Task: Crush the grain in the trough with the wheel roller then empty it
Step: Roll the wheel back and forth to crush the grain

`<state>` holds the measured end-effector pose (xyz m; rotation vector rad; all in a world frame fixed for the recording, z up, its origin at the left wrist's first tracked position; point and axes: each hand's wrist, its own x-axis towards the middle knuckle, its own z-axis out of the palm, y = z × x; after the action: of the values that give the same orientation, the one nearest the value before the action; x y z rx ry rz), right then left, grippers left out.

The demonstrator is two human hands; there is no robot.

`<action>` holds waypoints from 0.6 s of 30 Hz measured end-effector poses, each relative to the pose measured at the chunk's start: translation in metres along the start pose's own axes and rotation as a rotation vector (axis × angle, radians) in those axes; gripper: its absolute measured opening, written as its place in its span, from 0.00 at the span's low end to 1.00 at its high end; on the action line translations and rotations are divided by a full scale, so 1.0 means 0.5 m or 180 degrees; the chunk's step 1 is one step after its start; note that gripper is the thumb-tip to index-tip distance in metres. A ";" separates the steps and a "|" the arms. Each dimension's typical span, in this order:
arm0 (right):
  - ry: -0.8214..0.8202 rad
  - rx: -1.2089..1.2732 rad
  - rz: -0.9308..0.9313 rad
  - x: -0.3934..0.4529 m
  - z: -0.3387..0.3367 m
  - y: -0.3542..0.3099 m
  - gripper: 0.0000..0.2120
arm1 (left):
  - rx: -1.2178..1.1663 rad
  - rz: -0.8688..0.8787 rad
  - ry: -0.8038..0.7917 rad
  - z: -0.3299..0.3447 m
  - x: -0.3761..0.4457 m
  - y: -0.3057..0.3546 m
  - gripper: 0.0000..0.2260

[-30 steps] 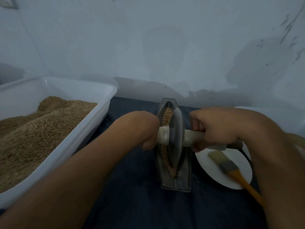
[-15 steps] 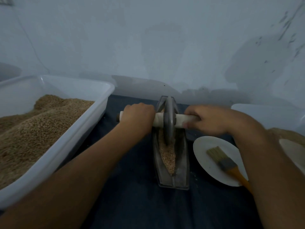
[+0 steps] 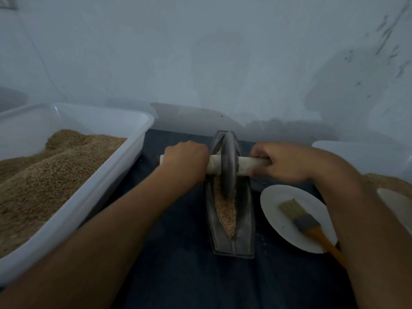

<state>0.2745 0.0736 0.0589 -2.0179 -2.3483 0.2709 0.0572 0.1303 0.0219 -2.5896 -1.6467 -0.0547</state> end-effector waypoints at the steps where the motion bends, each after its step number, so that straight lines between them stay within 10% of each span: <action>1: -0.0062 -0.0072 -0.0019 -0.008 -0.007 -0.006 0.11 | 0.0020 0.0001 -0.0249 -0.010 -0.004 0.002 0.11; 18: -0.0451 -0.0221 -0.0084 -0.045 -0.033 -0.046 0.16 | 0.0381 0.0187 -0.0879 -0.055 -0.037 0.027 0.14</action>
<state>0.2579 0.0502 0.0804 -2.0611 -2.4989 0.3475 0.0618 0.1056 0.0477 -2.6465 -1.5929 0.4093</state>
